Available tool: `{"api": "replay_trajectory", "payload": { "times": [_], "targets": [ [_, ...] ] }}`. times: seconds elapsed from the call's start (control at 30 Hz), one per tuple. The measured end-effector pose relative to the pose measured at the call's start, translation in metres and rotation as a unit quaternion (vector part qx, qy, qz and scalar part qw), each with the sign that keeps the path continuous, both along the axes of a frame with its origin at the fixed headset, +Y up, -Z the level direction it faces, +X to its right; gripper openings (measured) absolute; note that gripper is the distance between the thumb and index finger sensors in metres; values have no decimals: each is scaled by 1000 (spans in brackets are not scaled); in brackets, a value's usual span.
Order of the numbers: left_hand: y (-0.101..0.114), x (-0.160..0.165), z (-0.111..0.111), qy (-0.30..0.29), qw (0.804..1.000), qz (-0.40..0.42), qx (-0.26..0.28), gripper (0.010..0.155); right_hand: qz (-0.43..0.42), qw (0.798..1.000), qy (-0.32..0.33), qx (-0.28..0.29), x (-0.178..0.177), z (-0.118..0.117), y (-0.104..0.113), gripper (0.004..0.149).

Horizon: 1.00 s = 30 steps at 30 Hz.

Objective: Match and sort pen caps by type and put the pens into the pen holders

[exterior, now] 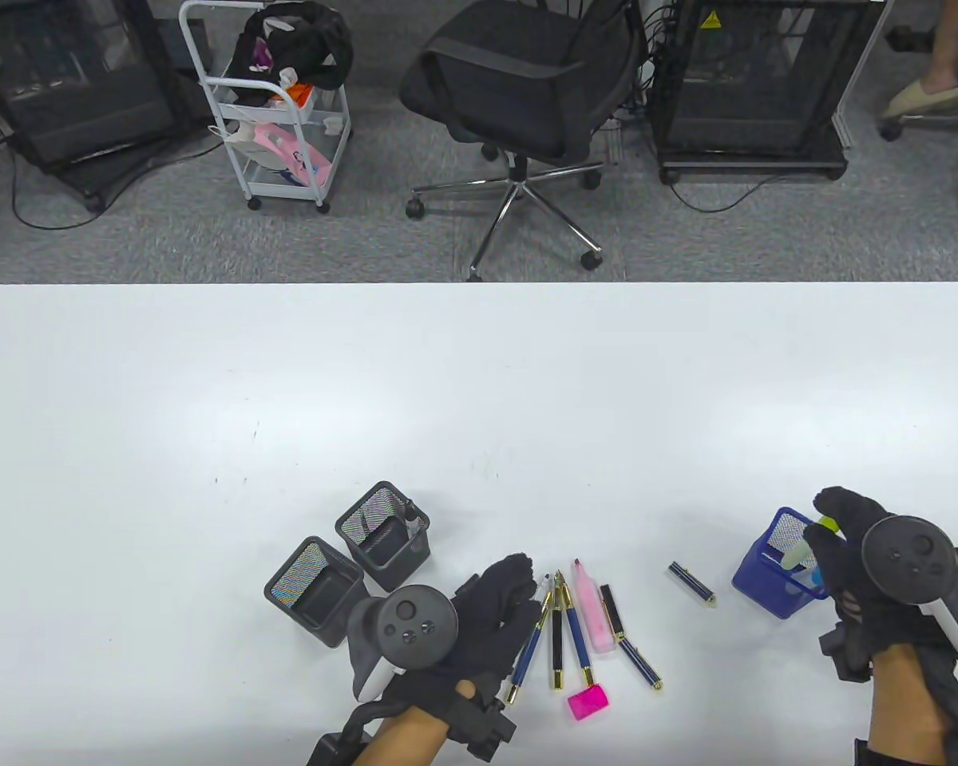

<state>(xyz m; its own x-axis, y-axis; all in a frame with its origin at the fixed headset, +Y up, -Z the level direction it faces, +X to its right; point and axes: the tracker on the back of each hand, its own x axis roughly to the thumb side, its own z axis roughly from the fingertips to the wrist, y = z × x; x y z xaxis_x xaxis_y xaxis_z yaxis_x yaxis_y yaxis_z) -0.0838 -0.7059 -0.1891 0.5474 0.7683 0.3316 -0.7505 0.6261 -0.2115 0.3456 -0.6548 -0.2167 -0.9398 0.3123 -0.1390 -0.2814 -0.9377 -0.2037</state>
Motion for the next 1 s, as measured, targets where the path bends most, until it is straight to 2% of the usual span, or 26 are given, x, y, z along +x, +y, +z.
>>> {"api": "replay_trajectory", "payload": {
  "times": [0.2,0.37,0.53,0.6,0.7,0.77,0.8,0.83,0.93,1.0],
  "targets": [
    [0,-1,0,1,1000,-1,-3,59,22,999,-15,-23,0,-4,-9,52],
    [-1,-1,-1,1,1000,-2,-4,59,36,998,-34,-24,1,-4,-8,55],
    [-1,-1,-2,3,1000,-2,-5,59,48,998,-33,38,-14,6,17,59],
    [-1,-2,-2,3,1000,-1,-6,59,46,997,-22,63,-30,11,30,58],
    [-1,-2,-2,5,1000,-4,-5,60,25,998,17,60,-69,17,39,58],
    [-1,-3,-2,6,1000,-6,-4,60,10,998,45,43,-99,18,35,59],
    [0,-4,-3,8,1000,-6,-3,60,10,998,63,9,-125,18,26,60],
    [0,-5,-3,9,1000,-6,-2,60,15,997,72,-5,-135,18,21,60],
    [0,-9,-3,14,1000,-6,-2,60,46,989,102,-97,-183,12,-19,61],
    [-1,-11,-4,16,1000,-5,-4,60,57,983,104,-139,-200,8,-40,63]
  ]
}}
